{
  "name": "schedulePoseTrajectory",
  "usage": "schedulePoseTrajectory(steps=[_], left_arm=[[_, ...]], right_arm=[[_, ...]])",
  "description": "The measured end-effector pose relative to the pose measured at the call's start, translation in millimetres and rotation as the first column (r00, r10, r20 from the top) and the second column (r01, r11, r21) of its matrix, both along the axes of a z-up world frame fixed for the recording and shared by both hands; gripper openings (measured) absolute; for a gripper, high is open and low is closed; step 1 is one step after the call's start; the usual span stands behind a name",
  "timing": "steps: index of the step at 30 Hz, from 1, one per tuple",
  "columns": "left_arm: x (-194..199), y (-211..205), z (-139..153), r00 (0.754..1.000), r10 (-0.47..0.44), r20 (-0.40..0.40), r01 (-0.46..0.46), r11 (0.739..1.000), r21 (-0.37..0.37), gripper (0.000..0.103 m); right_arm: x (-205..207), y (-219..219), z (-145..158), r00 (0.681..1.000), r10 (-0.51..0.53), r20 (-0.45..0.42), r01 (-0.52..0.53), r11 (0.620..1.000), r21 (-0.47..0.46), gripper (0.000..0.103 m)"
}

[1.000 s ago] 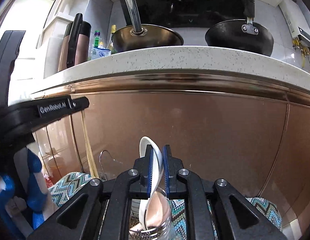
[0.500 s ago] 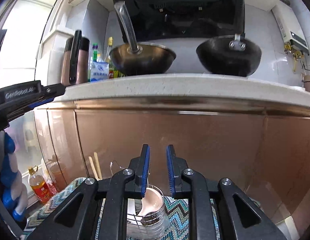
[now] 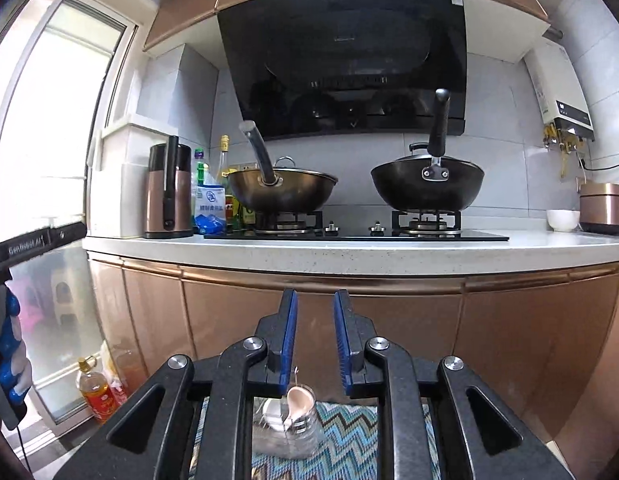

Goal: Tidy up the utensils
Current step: 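Open both tools to drop the chopstick and white spoon into the holder, then grasp a third chopstick with the left tool while the right tool grasps the light-blue spoon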

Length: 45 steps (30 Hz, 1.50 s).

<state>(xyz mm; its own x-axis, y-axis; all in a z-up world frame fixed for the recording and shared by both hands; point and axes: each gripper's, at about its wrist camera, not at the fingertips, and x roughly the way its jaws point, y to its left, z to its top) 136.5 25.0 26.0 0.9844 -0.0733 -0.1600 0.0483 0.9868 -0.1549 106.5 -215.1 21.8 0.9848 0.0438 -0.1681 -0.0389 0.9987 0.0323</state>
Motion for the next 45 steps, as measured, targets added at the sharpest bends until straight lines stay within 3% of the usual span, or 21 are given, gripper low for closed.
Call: schedulePoseTrajectory(steps=[10,13,17,20,26,31,39,45], left_arm=[[-21.1,19.8,-29.4,0.981,-0.049,-0.190,0.056,0.998,0.032,0.032],[-14.4,18.7,-47.5,0.954,-0.093,-0.283,0.100,0.995,0.010,0.032],[-8.2,11.9,-72.9,0.930,-0.116,-0.350,0.127,0.992,0.009,0.032],[2.3,3.0,-96.1,0.896,-0.140,-0.421,0.154,0.988,-0.001,0.032],[30.8,-23.7,-149.4,0.781,-0.198,-0.593,0.228,0.973,-0.024,0.032],[57.4,-44.6,-197.0,0.647,-0.244,-0.723,0.282,0.957,-0.070,0.032],[107.3,-66.4,-251.5,0.481,-0.254,-0.839,0.292,0.949,-0.121,0.032],[142.1,-77.7,-284.0,0.384,-0.230,-0.894,0.277,0.953,-0.126,0.032]], right_arm=[[-30.0,-5.1,-0.2,0.996,0.034,-0.081,-0.032,0.999,0.026,0.019],[-32.1,-12.1,-7.5,0.993,0.039,-0.111,-0.035,0.999,0.033,0.019],[-34.7,-22.8,-24.7,0.987,0.029,-0.159,-0.024,0.999,0.035,0.019],[-30.3,-30.5,-41.5,0.977,0.028,-0.212,-0.019,0.999,0.043,0.019],[-8.8,-40.2,-96.3,0.929,0.062,-0.364,-0.038,0.997,0.073,0.020],[11.0,-39.9,-137.8,0.877,0.106,-0.469,-0.073,0.993,0.089,0.023],[54.1,-39.2,-206.4,0.718,0.275,-0.640,-0.185,0.961,0.205,0.023],[82.0,-42.2,-242.5,0.621,0.337,-0.707,-0.211,0.941,0.263,0.023]])
